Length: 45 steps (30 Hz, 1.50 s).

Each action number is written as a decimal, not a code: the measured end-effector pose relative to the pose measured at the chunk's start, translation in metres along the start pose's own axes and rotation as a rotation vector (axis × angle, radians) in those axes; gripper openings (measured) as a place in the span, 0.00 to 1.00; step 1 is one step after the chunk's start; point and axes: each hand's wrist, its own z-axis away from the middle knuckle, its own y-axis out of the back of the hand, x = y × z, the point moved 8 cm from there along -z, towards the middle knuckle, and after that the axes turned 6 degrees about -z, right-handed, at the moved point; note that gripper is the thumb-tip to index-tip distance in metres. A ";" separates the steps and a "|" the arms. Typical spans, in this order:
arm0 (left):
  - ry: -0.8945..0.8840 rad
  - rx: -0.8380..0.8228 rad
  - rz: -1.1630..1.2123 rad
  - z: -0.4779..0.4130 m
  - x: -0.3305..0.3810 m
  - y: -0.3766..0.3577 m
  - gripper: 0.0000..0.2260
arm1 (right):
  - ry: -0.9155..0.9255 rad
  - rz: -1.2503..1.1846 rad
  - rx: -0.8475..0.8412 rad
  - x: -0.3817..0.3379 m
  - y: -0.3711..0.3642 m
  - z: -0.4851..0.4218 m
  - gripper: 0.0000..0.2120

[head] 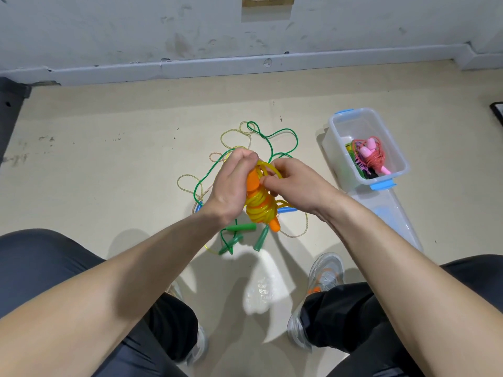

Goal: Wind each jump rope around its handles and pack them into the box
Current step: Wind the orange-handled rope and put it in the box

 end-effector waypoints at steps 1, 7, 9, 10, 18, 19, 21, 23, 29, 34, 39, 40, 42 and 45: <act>-0.006 -0.005 -0.001 0.000 0.001 0.000 0.08 | 0.002 -0.043 0.005 0.000 0.001 0.000 0.09; -0.025 -0.091 -0.042 0.003 0.000 -0.006 0.11 | -0.025 -0.246 -0.014 0.004 0.000 0.002 0.14; -0.009 -0.093 -0.054 0.004 -0.001 -0.006 0.10 | 0.013 -0.226 0.014 0.001 -0.001 0.001 0.10; -0.007 -0.087 -0.054 0.004 0.000 -0.005 0.09 | 0.027 -0.210 0.026 0.000 -0.001 0.002 0.08; 0.000 -0.083 -0.110 0.003 -0.001 -0.006 0.12 | 0.186 0.198 0.141 -0.008 0.008 0.004 0.11; 0.004 -0.075 -0.125 0.003 -0.003 -0.006 0.13 | 0.206 0.222 0.150 -0.009 0.008 0.005 0.10; -0.008 -0.052 -0.169 0.002 -0.004 -0.002 0.15 | 0.246 0.257 0.181 -0.013 0.008 0.007 0.09; -0.016 -0.032 -0.231 0.003 -0.004 0.001 0.16 | 0.270 0.312 0.201 -0.015 0.011 0.007 0.07; 0.053 -0.058 -0.250 0.000 -0.008 0.001 0.08 | 0.281 0.395 0.146 -0.010 0.010 0.006 0.07; 0.107 -0.061 -0.295 -0.005 -0.006 0.006 0.09 | 0.354 0.535 0.174 -0.012 0.007 0.008 0.09; 0.057 0.008 -0.591 -0.013 0.000 0.016 0.11 | 0.514 0.701 0.205 -0.017 -0.004 0.017 0.08; 0.058 -0.006 -0.578 -0.015 -0.001 0.017 0.11 | 0.549 0.728 0.211 -0.018 -0.006 0.018 0.10; 0.076 -0.066 -0.487 -0.018 -0.003 0.017 0.10 | 0.590 0.742 0.243 -0.021 -0.005 0.022 0.11; 0.116 -0.127 -0.395 -0.020 -0.003 0.017 0.06 | 0.645 0.731 0.285 -0.025 -0.003 0.028 0.10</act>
